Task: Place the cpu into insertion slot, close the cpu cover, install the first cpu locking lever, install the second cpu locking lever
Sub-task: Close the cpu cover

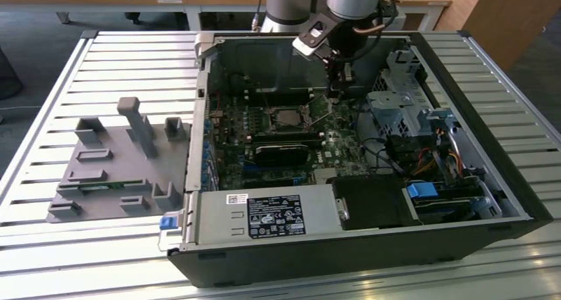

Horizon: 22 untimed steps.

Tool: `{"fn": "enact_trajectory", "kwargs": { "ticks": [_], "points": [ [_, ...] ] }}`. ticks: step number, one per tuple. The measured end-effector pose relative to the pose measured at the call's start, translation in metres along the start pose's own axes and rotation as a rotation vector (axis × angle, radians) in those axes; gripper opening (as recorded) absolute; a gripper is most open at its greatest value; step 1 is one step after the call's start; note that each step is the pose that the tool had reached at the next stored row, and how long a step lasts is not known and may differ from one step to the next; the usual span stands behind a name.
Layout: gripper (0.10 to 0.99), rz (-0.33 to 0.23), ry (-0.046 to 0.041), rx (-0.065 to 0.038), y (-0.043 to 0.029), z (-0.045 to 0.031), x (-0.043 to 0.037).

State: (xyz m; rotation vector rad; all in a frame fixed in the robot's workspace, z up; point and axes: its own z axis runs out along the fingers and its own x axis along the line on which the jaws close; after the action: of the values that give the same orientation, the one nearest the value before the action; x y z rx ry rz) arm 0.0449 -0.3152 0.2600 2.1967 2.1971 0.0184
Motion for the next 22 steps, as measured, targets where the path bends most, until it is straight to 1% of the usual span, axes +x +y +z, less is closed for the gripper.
{"fn": "enact_trajectory", "kwargs": {
  "ticks": [5, 13, 22],
  "points": [
    [0.106, 0.0, 0.0001, 0.002, 0.0032, 0.0009, 0.0011],
    [0.106, 0.0, -0.0004, 0.008, 0.0111, 0.003, 0.004],
    [0.106, 0.0, -0.0003, 0.012, 0.0165, 0.0057, 0.007]
  ]
}}
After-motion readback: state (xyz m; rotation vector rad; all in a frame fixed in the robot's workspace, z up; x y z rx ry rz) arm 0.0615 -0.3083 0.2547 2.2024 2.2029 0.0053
